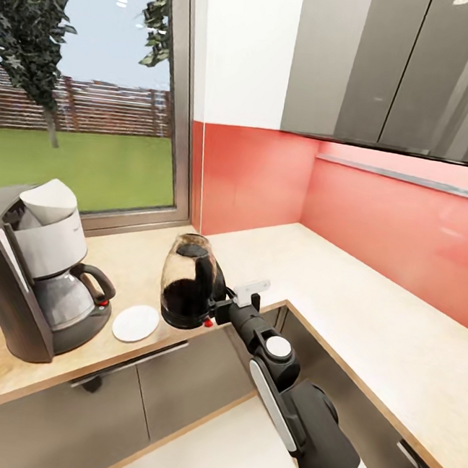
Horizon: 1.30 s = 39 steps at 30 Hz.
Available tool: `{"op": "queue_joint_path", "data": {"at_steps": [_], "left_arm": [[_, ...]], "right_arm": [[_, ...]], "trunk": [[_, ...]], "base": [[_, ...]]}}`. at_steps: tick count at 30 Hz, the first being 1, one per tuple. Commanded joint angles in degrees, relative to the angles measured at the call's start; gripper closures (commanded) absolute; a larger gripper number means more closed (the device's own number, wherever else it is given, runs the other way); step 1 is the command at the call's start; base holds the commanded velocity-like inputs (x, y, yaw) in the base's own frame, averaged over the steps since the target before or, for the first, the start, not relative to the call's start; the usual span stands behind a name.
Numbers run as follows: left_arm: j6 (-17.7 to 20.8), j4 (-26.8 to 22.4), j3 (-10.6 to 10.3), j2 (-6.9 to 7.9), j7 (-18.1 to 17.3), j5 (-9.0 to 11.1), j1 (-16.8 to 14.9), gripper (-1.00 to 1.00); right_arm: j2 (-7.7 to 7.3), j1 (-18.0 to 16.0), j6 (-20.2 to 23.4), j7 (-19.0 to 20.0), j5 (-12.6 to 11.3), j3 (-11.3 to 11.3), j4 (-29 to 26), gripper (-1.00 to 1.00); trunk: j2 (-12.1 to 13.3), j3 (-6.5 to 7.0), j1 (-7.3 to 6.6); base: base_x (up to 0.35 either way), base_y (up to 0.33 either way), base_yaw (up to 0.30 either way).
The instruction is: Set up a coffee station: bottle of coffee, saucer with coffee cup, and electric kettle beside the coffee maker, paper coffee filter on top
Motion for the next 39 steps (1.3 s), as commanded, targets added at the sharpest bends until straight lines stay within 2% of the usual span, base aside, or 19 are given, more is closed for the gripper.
{"op": "queue_joint_path", "data": {"at_steps": [1, 11, 22, 28, 39], "left_arm": [[-0.2, 0.1, -0.4, -0.03, 0.1, 0.2, -0.1, -1.0], [-0.2, 0.0, -0.4, -0.03, 0.1, 0.2, -0.1, -1.0], [-0.2, 0.0, -0.4, -0.03, 0.1, 0.2, -0.1, -1.0], [0.0, 0.3, -0.4, -0.03, 0.1, 0.1, 0.0, -1.0], [0.0, 0.4, -0.4, -0.03, 0.1, 0.1, 0.3, -1.0]], "right_arm": [[-0.01, -0.1, 0.2, -0.5, -0.5, 0.1, -0.1, 1.0], [-0.02, -0.1, 0.2, -0.5, -0.5, 0.2, 0.0, 1.0], [-0.09, -0.1, 0.2, -0.5, -0.5, 0.3, 0.1, 1.0], [-0.08, -0.1, 0.2, -0.6, -0.4, 0.3, 0.3, 1.0], [-0.19, -0.1, 0.2, -0.6, -0.3, 0.2, 0.4, 1.0]], "trunk": [[-0.1, 0.0, 0.02], [-0.1, 0.89, 0.02], [-0.1, 1.72, 0.02], [-0.1, 2.08, 0.02], [-0.1, 2.14, 0.02]], "base": [[0.0, 0.0, 0.0], [0.048, 0.0, 0.038], [0.267, -0.007, 0.159], [0.015, -0.004, 0.172], [0.0, 0.0, 0.014]]}}
